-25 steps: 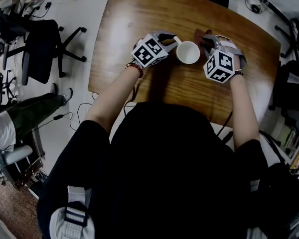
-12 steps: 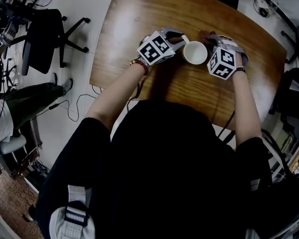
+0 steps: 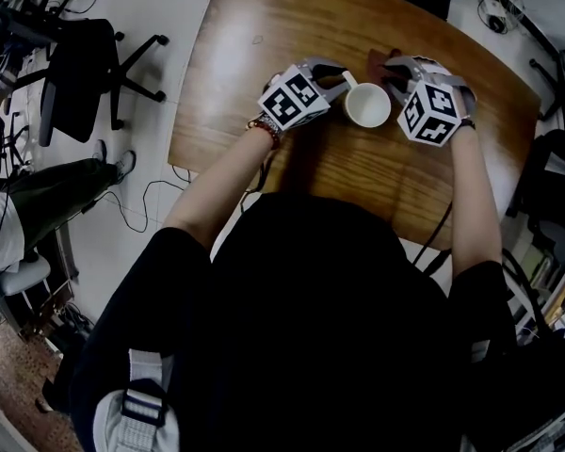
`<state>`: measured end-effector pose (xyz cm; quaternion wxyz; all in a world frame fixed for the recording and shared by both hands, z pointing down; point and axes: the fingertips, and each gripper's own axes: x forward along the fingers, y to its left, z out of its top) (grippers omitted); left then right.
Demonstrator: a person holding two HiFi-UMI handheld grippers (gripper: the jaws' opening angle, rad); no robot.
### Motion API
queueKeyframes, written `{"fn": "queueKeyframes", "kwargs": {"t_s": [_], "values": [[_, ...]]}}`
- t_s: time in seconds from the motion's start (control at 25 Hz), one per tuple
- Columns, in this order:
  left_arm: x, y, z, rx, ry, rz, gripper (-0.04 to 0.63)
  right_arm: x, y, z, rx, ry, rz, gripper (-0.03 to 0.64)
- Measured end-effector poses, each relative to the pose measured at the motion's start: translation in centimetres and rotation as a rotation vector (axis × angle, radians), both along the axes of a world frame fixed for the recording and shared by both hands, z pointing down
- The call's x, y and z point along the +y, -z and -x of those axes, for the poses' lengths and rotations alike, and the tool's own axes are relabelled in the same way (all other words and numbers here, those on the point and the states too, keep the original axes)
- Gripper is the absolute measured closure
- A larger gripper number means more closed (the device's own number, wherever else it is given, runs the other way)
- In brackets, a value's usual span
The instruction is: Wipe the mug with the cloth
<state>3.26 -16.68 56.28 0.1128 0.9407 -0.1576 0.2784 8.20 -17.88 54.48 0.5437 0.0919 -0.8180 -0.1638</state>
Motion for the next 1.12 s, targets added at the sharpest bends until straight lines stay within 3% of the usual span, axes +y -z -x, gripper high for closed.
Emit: {"fn": "queueKeyframes", "kwargs": {"t_s": [0.28, 0.48, 1.12], "values": [[-0.2, -0.2, -0.2, -0.064, -0.031, -0.030, 0.538, -0.6, 0.8, 1.4, 0.024, 0.083, -0.005, 0.555], [-0.1, -0.2, -0.1, -0.066, -0.037, -0.027, 0.538, -0.3, 0.4, 2.5, 0.049, 0.139, 0.029, 0.556], [-0.2, -0.1, -0.4, -0.078, -0.042, -0.033, 0.545, 0.1, -4.5, 1.6, 0.104, 0.107, 0.118, 0.557]]}}
